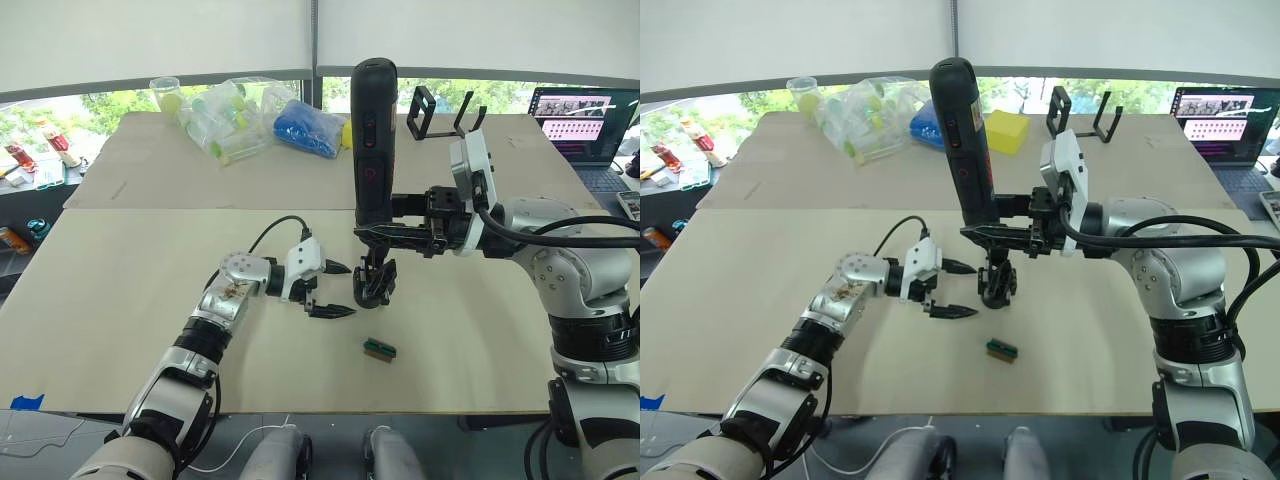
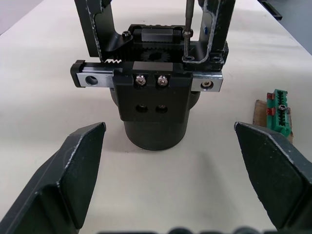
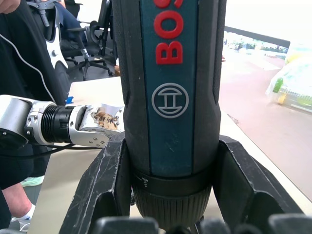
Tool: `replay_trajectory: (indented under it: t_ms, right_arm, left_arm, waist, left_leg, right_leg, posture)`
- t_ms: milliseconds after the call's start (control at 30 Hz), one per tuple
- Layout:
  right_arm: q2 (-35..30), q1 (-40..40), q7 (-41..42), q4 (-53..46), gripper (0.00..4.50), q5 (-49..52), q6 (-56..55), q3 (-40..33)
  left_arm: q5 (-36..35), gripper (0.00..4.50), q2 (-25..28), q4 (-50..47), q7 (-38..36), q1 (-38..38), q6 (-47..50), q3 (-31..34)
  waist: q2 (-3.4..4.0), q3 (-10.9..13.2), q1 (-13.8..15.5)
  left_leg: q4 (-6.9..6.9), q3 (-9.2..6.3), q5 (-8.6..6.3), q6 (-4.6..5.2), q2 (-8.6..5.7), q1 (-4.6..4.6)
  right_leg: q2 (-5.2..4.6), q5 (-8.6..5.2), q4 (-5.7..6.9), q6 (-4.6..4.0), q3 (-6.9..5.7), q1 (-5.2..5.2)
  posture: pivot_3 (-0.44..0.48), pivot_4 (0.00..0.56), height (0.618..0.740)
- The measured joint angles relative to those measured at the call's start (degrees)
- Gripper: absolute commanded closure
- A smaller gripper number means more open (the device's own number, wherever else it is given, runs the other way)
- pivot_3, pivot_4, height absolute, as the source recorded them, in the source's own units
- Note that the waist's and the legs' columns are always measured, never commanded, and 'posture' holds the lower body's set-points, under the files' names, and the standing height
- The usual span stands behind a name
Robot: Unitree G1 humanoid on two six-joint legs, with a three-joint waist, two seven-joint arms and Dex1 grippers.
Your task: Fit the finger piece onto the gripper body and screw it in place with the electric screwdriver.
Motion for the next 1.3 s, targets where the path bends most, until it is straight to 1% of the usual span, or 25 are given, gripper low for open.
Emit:
replay_trajectory:
  t_ms: [433, 1300]
  right_arm:
    - [1.25, 0.46, -1.26, -0.04, 2.59, 0.05, 0.08, -0.92]
    - [1.06, 0.96, -1.02, -1.16, 2.59, 0.1, 0.15, -1.21]
  left_arm:
    - [0.07, 0.0, -0.12, 0.55, 0.11, -0.79, -0.04, 0.0]
    - [0.99, 0.0, -0.36, 1.1, 0.36, -0.79, -0.24, 0.01]
  waist:
    - [0.0, 0.0, 0.01]
    - [0.0, 0.0, -0.01]
  left_leg:
    - [0.0, 0.0, 0.0, 0.0, 0.0, 0.0]
    - [0.0, 0.0, 0.0, 0.0, 0.0, 0.0]
  right_leg:
    - [0.0, 0.0, 0.0, 0.0, 0.0, 0.0]
    - [0.01, 0.0, 0.01, 0.0, 0.0, -0.01]
  posture:
    - [0.0, 0.15, 0.74]
    - [0.0, 0.15, 0.74]
